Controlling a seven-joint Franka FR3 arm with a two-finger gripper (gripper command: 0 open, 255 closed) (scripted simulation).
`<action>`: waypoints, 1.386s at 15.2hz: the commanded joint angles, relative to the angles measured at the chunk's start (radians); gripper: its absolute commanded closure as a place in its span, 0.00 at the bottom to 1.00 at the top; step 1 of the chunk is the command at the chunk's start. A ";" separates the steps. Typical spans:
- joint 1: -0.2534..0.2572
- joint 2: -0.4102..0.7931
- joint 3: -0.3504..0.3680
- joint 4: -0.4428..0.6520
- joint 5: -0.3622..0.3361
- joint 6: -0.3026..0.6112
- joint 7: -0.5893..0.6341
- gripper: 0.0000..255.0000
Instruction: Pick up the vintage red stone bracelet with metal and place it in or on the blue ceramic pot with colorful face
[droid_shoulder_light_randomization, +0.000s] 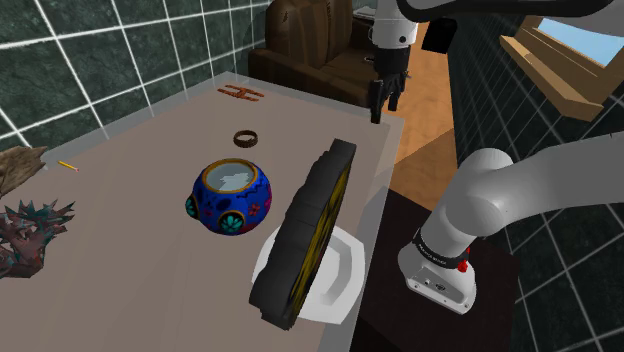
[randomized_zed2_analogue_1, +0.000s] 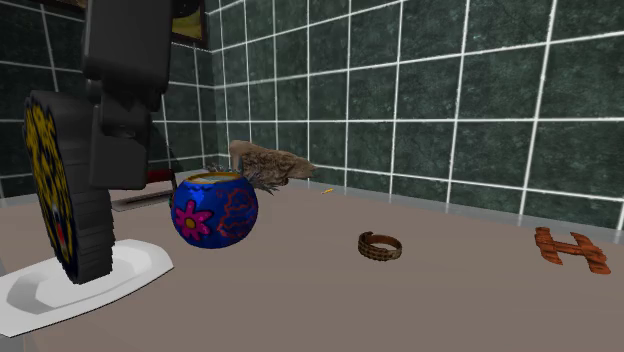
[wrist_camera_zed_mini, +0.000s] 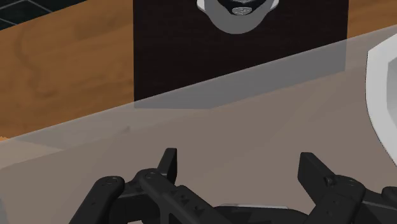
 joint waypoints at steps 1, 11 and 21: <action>0.000 0.000 0.000 0.000 0.000 0.000 0.000 0.00; 0.047 0.345 0.030 0.101 0.049 0.276 0.037 0.00; 0.080 0.708 0.060 0.330 0.079 0.447 0.058 0.00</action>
